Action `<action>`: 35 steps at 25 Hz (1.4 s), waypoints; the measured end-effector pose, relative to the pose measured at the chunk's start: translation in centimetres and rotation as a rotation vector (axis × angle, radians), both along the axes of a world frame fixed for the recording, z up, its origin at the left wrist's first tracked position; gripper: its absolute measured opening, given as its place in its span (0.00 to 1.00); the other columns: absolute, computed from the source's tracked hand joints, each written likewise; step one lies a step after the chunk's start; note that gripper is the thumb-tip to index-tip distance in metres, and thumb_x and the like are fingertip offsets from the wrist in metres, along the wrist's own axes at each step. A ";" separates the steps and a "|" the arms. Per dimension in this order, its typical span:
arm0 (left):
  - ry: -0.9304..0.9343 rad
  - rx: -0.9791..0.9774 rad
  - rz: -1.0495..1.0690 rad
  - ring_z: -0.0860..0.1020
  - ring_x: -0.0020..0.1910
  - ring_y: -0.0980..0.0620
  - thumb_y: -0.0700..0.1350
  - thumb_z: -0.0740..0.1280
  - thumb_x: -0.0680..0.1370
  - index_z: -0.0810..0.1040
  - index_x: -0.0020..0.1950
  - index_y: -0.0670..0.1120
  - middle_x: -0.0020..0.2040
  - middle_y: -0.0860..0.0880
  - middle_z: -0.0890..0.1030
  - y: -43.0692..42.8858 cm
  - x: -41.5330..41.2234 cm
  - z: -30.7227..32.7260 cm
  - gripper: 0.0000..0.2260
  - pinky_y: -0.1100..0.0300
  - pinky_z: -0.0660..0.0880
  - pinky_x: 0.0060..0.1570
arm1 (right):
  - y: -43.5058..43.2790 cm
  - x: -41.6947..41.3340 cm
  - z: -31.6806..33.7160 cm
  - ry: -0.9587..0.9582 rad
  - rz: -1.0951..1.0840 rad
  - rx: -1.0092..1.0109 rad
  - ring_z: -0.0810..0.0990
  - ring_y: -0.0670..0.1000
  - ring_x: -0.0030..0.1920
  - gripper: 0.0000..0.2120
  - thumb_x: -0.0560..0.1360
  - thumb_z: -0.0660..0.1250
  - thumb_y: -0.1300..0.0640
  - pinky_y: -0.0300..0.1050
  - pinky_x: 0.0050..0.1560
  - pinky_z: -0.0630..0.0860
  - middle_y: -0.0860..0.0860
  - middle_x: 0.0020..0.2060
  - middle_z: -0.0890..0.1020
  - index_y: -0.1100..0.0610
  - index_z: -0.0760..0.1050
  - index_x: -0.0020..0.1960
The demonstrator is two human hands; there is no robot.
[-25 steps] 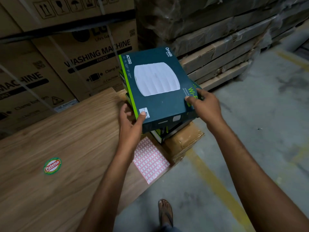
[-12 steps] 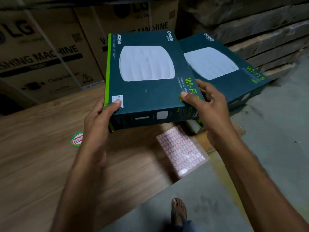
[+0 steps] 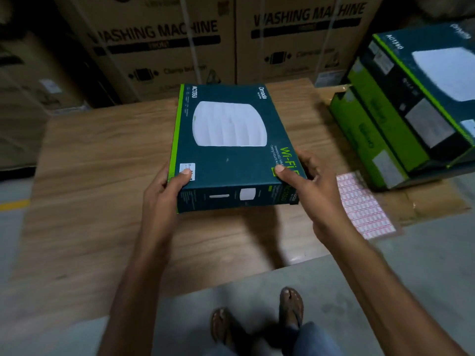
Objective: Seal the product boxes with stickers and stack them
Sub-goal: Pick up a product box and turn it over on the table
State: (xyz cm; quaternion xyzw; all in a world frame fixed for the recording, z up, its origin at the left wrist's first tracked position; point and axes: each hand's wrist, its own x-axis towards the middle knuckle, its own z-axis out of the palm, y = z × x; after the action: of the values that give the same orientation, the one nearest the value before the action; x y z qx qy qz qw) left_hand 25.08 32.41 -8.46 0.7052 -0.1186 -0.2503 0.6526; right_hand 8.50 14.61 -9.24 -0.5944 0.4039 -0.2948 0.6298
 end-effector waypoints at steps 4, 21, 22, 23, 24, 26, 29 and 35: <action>-0.057 0.039 0.024 0.84 0.60 0.51 0.43 0.64 0.85 0.81 0.69 0.49 0.60 0.51 0.87 2.1 0.0 -3.9 0.14 0.53 0.80 0.62 | 1.3 1.0 -3.2 0.013 0.032 -0.033 0.86 0.47 0.57 0.19 0.76 0.75 0.63 0.41 0.56 0.80 0.49 0.57 0.87 0.58 0.79 0.66; -0.530 0.159 -0.003 0.71 0.24 0.67 0.56 0.63 0.83 0.76 0.39 0.47 0.41 0.49 0.73 6.5 -5.5 -15.0 0.18 0.76 0.64 0.26 | 2.5 -2.7 -14.3 -0.066 0.177 -0.260 0.87 0.45 0.51 0.13 0.76 0.74 0.62 0.42 0.52 0.82 0.45 0.50 0.88 0.52 0.82 0.59; -0.542 0.150 -0.005 0.71 0.24 0.67 0.54 0.63 0.84 0.73 0.38 0.43 0.43 0.51 0.73 6.7 -6.0 -14.8 0.19 0.78 0.63 0.27 | 2.9 -3.2 -14.4 -0.070 0.182 -0.270 0.87 0.45 0.51 0.12 0.74 0.75 0.59 0.44 0.53 0.82 0.45 0.50 0.88 0.50 0.82 0.57; -0.544 0.141 -0.001 0.71 0.24 0.63 0.53 0.63 0.84 0.73 0.40 0.42 0.43 0.51 0.73 7.0 -6.5 -14.6 0.19 0.78 0.63 0.27 | 3.2 -3.7 -14.5 -0.070 0.182 -0.273 0.87 0.45 0.51 0.12 0.72 0.75 0.56 0.45 0.54 0.82 0.44 0.49 0.88 0.48 0.82 0.55; -0.543 0.134 0.003 0.70 0.24 0.60 0.53 0.63 0.85 0.75 0.40 0.42 0.40 0.49 0.73 7.5 -7.0 -14.6 0.18 0.78 0.63 0.27 | 3.5 -4.1 -14.5 -0.067 0.182 -0.270 0.87 0.44 0.51 0.10 0.72 0.74 0.55 0.45 0.54 0.82 0.43 0.49 0.88 0.47 0.82 0.53; -0.532 0.119 0.004 0.70 0.24 0.63 0.55 0.63 0.84 0.79 0.35 0.49 0.29 0.49 0.70 8.5 -8.4 -14.4 0.20 0.76 0.64 0.27 | 4.1 -5.2 -14.5 -0.064 0.189 -0.288 0.87 0.44 0.50 0.09 0.73 0.74 0.56 0.46 0.55 0.82 0.42 0.48 0.88 0.46 0.82 0.52; -0.459 0.101 -0.014 0.68 0.24 0.61 0.62 0.61 0.83 0.83 0.34 0.59 0.25 0.56 0.71 10.1 -10.4 -14.5 0.21 0.68 0.67 0.26 | 5.1 -6.8 -14.7 -0.044 0.176 -0.273 0.87 0.46 0.50 0.11 0.72 0.73 0.53 0.53 0.55 0.84 0.44 0.49 0.88 0.48 0.82 0.54; -0.638 0.325 -0.072 0.82 0.41 0.50 0.80 0.53 0.75 0.77 0.63 0.74 0.48 0.50 0.86 12.6 -10.8 -16.8 0.24 0.52 0.81 0.47 | 6.7 -9.5 -15.9 0.065 0.221 -0.460 0.80 0.43 0.62 0.27 0.76 0.74 0.48 0.47 0.71 0.74 0.40 0.62 0.81 0.51 0.74 0.73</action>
State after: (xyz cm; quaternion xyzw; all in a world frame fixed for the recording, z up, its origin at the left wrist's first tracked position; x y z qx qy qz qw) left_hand 14.25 44.99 -25.29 0.8379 -0.2997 -0.0562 0.4527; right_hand -0.98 21.34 -25.13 -0.7718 0.2788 -0.2890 0.4930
